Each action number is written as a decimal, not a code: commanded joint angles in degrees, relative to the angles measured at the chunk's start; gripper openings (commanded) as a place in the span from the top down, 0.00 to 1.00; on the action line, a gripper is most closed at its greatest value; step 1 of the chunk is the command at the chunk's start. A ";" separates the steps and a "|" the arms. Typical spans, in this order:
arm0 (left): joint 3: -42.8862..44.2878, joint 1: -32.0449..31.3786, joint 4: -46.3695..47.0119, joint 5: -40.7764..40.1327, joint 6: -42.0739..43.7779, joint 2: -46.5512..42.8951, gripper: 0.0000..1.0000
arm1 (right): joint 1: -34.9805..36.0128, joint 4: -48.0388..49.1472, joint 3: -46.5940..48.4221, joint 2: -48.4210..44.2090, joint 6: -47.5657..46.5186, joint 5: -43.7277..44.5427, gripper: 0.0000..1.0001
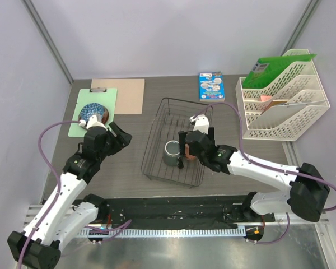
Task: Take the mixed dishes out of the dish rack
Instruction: Pick up the cup from the dish rack.
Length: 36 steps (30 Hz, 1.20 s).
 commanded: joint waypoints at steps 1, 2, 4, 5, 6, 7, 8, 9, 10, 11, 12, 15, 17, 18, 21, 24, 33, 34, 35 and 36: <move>-0.95 -0.10 -0.29 0.98 0.37 -1.51 0.31 | -0.43 2.60 2.30 1.71 2.11 -1.31 0.00; -1.21 -0.10 -0.29 0.81 0.54 -1.69 0.31 | -0.52 3.21 1.95 1.97 2.02 -1.57 0.00; -1.65 -0.10 -0.29 0.63 0.72 -1.51 0.31 | -1.05 3.91 1.51 2.85 2.37 -1.57 0.00; -1.74 -0.19 -0.29 0.63 0.81 -1.42 0.31 | -1.31 4.35 1.16 3.11 2.46 -2.09 0.00; -1.91 -0.10 -0.29 0.80 0.81 -1.34 0.31 | -1.58 4.70 0.98 3.29 2.46 -2.36 0.01; -2.00 -0.10 -0.21 0.89 0.81 -1.16 0.31 | -1.66 5.32 0.81 3.81 2.55 -2.45 0.00; -2.18 -0.10 -0.12 0.98 0.81 -0.81 0.31 | -1.75 5.58 0.63 4.08 2.63 -2.62 0.00; -2.18 -0.19 -0.12 0.98 0.89 -0.63 0.31 | -2.19 5.76 0.46 4.26 2.72 -2.71 0.00; -2.18 -0.10 -0.12 1.07 0.98 -0.46 0.31 | -2.45 5.85 0.46 4.61 2.81 -2.71 0.00; -2.27 -0.10 -0.03 1.07 0.98 -0.37 0.31 | -2.63 5.94 0.28 4.44 3.51 -2.54 0.01; -2.36 -0.19 -0.12 0.90 1.07 -0.37 0.31 | -3.07 6.20 -0.07 4.00 3.69 -2.45 0.01; -2.44 -0.10 -0.12 0.54 1.16 -0.72 0.31 | -3.25 7.69 -1.65 1.28 4.13 -1.83 0.03; -2.53 -0.10 -0.03 0.37 1.16 -0.72 0.31 | -3.42 7.78 -2.35 -0.04 4.13 -1.66 0.03; -2.62 -0.10 0.06 0.37 1.16 -0.55 0.31 | -3.42 7.78 -2.62 -0.48 4.39 -1.66 0.04; -2.88 -0.10 0.23 0.63 0.98 -0.19 0.31 | -3.42 7.96 -3.85 -2.24 5.01 -2.01 0.04; -3.32 -0.10 0.41 0.81 0.72 0.25 0.31 | -3.42 8.05 -5.17 -3.21 5.27 -2.10 0.04; -4.46 -0.10 0.85 1.42 -0.07 1.04 0.31 | -3.51 9.28 -6.49 -0.05 5.36 -2.97 0.04; -4.55 -0.19 1.02 1.51 -0.16 1.04 0.31 | -3.51 9.45 -6.14 0.91 5.27 -2.80 0.04; -4.73 -0.10 0.94 1.51 -0.16 1.21 0.31 | -3.51 9.54 -5.96 1.44 5.01 -2.97 0.04; -4.82 -0.10 0.85 1.60 -0.16 1.21 0.31 | -3.60 9.45 -5.70 1.88 5.01 -2.80 0.05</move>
